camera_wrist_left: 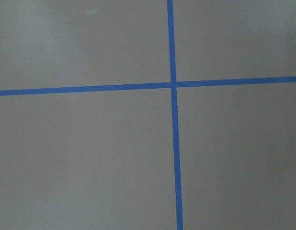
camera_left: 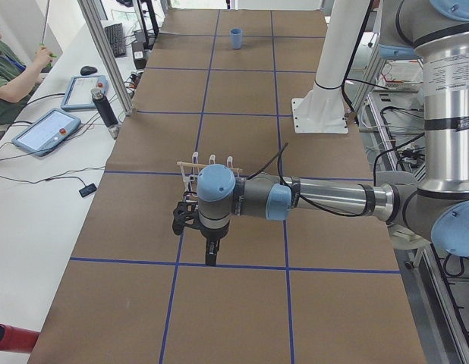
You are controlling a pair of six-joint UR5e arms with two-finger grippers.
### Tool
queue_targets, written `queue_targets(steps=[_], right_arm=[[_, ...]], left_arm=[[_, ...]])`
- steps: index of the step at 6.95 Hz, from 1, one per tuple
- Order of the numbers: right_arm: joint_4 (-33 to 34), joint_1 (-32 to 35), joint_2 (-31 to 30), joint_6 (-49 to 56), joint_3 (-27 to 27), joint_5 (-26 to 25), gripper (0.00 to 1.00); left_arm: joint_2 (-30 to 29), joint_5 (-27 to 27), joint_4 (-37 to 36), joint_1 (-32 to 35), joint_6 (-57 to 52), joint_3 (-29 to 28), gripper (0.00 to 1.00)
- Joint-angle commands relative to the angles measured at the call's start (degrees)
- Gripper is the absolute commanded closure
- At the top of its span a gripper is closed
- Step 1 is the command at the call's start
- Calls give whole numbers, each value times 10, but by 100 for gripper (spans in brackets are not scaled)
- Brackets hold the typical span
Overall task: Hang cup on cup holder
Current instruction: 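Lower the right gripper toward the light blue cup's rim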
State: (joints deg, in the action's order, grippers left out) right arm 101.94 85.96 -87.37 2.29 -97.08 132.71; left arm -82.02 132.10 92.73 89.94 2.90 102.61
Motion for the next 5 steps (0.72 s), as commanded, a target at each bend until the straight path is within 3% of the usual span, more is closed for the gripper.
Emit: queue_targets(steps=[1,3,5], right_arm=[[-1,0,-1,2,1,0,0],[-1,0,-1,0,-1,1,0],[-74,-2,-3,7,-10,2,0]], left_arm=[[0,0,0,0,0,0,1],[0,0,0,0,0,0,2],[-1,2,-5,-1,0,1,2]])
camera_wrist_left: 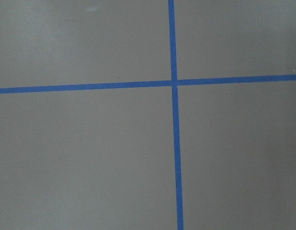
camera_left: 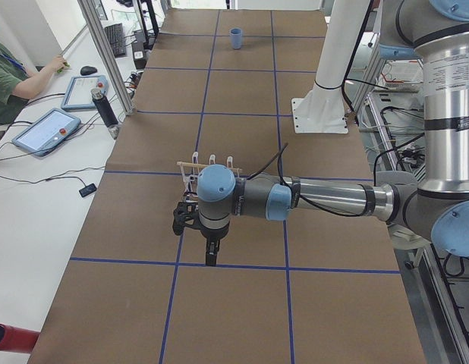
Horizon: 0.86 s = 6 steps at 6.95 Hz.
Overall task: Hang cup on cup holder
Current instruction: 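Lower the right gripper toward the light blue cup's rim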
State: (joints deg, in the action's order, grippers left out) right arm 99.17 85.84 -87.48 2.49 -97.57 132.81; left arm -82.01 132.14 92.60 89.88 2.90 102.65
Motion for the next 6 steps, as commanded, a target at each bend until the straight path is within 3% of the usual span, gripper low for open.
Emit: queue_targets(steps=[1,3,5,6], right_arm=[[-59,-14,-1,6,-16,3,0],[-80,-90,-8,0,3,3,0],[-147,-105,-48,-3,7,7,0],[-147,-107,-54,-2,8,6,0]], left_arm=[[-1,3,-6,0,0,4,2],[0,2,-6,-1,0,4,2],[2,3,-6,-1,0,4,2],[1,3,-6,-1,-1,3,2]])
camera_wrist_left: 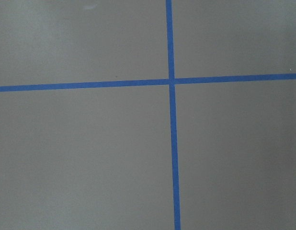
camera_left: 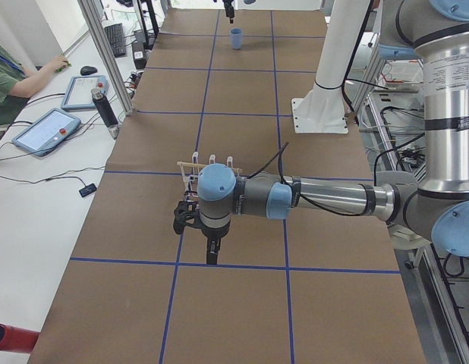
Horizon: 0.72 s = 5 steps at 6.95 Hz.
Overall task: Hang cup on cup holder
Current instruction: 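Lower the right gripper toward the light blue cup's rim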
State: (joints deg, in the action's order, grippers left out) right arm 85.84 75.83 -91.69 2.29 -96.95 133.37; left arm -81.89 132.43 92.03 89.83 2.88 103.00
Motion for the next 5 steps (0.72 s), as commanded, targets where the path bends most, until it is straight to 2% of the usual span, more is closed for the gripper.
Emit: queue_targets(steps=[1,4,5], right_arm=[[-13,-16,-12,-1,15,1,0],[-14,-47,-3,-2,47,3,0],[-14,-53,-3,-2,59,3,3]], left_arm=[[0,0,0,0,-1,0,2],[0,0,1,0,-1,1,2],[0,0,1,0,-1,1,1]])
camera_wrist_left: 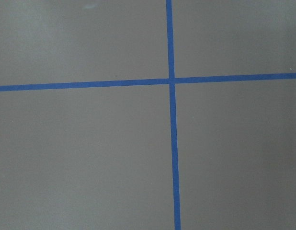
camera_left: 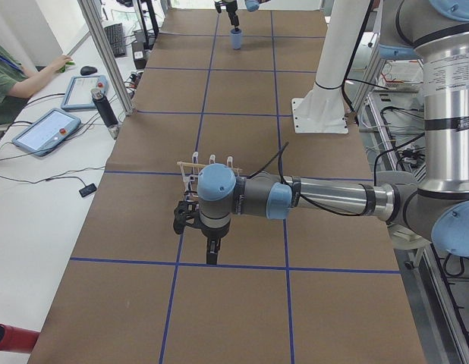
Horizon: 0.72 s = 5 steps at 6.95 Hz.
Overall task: Hang cup on cup holder
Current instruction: 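Close the right gripper on the light blue cup's rim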
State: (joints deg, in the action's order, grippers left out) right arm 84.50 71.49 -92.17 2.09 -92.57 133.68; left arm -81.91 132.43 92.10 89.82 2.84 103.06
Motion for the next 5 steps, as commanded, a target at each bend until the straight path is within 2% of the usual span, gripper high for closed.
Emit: queue_targets(steps=[1,5], right_arm=[[-2,-10,2,-1,15,0,99],[-3,-10,15,-2,5,31,100]], left_arm=[[0,0,0,0,0,0,2],[0,0,0,0,1,1,2]])
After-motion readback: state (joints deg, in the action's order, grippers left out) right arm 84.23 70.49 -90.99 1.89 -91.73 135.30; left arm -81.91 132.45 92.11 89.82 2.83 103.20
